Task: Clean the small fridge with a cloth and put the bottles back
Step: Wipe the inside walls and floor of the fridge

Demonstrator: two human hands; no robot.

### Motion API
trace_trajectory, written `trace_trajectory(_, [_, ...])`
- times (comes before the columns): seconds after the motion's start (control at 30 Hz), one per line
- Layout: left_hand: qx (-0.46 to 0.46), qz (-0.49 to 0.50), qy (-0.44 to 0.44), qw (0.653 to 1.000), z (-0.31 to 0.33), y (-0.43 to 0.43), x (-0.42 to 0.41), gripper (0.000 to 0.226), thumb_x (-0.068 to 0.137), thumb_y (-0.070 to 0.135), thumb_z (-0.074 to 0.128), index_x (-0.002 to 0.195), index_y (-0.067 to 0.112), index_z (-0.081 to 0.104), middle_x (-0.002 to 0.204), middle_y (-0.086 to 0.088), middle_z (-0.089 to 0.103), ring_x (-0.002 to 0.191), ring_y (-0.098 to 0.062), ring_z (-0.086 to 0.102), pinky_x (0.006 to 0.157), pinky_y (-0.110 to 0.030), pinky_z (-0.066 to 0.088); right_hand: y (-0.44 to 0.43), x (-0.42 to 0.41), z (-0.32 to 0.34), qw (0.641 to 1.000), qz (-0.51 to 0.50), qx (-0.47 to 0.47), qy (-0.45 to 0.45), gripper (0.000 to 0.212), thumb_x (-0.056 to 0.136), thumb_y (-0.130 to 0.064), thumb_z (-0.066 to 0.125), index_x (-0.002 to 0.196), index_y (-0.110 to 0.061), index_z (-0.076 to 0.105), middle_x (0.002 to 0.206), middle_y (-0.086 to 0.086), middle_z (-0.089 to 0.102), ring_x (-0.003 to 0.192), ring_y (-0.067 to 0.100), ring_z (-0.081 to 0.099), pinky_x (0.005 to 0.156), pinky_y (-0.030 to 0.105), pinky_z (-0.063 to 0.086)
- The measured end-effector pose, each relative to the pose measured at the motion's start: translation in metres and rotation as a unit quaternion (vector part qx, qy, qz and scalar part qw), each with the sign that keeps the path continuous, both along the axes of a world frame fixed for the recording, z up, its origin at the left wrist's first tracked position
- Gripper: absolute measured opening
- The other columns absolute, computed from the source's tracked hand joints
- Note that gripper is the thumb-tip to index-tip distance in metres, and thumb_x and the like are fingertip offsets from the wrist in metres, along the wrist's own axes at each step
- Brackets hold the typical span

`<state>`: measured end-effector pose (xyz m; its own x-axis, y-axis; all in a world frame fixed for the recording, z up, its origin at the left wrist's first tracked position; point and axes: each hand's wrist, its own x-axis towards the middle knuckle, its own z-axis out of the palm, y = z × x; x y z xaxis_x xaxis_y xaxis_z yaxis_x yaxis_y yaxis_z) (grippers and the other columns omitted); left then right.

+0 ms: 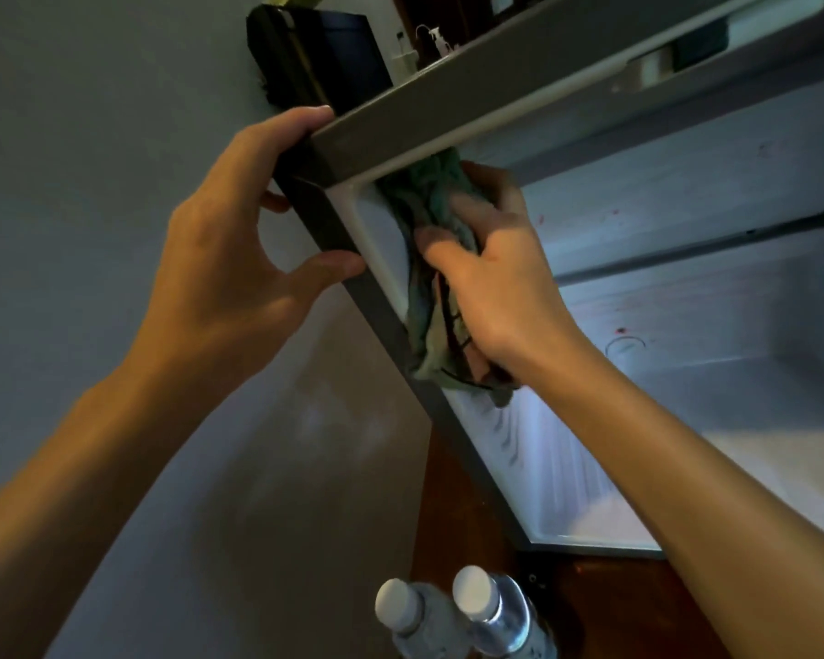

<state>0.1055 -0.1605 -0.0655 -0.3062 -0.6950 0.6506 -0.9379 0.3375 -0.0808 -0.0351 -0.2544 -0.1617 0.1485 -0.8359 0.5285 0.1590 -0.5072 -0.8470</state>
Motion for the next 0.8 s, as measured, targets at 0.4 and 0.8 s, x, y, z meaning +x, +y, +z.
trace_trajectory(0.4, [0.001, -0.012, 0.021, 1.0, -0.002, -0.004, 0.004, 0.075, 0.078, 0.019, 0.079, 0.142, 0.006, 0.042, 0.137, -0.003, 0.051, 0.124, -0.018, 0.05, 0.09, -0.045, 0.05, 0.004, 0.01, -0.021, 0.997, 0.0, -0.056, -0.053, 0.039, 0.093, -0.022, 0.058, 0.131, -0.016, 0.062, 0.15, 0.0, 0.034, 0.136, 0.018, 0.039, 0.115, 0.038, 0.035])
trace_trajectory(0.8, [0.001, 0.024, 0.017, 1.0, -0.002, 0.003, -0.005, 0.079, 0.074, 0.019, 0.077, 0.143, 0.008, 0.04, 0.132, -0.003, 0.05, 0.114, -0.017, 0.052, 0.09, -0.035, 0.05, 0.029, 0.008, -0.048, 0.997, -0.021, 0.074, -0.014, 0.034, 0.1, -0.025, 0.054, 0.132, -0.017, 0.06, 0.152, -0.014, 0.026, 0.136, 0.013, 0.033, 0.113, 0.035, 0.036])
